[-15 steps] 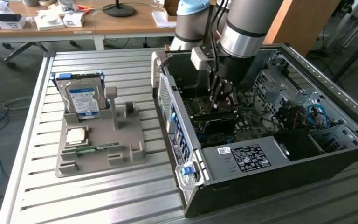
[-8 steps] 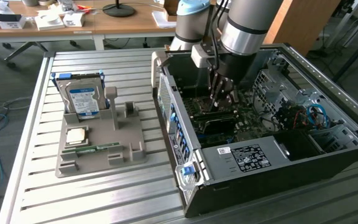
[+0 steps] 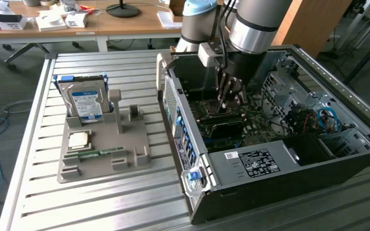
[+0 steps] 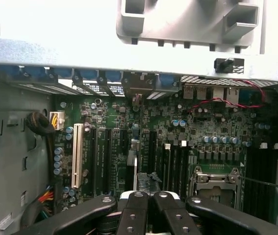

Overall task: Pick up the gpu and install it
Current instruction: 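Press down on the gpu until it lock into place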

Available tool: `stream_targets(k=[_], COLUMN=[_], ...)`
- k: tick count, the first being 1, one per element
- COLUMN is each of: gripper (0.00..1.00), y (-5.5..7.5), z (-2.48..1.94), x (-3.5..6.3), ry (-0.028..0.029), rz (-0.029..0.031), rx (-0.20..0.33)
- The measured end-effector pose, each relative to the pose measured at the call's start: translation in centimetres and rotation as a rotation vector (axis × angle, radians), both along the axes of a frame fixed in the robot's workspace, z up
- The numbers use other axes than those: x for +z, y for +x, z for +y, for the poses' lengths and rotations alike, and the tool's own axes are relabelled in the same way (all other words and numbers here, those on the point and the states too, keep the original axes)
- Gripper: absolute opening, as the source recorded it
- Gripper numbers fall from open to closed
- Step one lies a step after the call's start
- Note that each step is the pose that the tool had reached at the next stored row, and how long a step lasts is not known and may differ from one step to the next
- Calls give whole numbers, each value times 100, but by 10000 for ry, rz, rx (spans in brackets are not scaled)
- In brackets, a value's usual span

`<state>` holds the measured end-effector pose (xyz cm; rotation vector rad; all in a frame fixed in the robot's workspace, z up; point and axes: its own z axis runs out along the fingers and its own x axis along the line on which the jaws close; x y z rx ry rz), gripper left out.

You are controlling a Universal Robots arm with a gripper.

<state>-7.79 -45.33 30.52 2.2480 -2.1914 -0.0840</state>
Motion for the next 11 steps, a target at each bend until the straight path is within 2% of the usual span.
stream_targets(k=[11], gripper=[11], y=[0], z=[0], x=[110], ry=[0], rz=[-1], rx=[0])
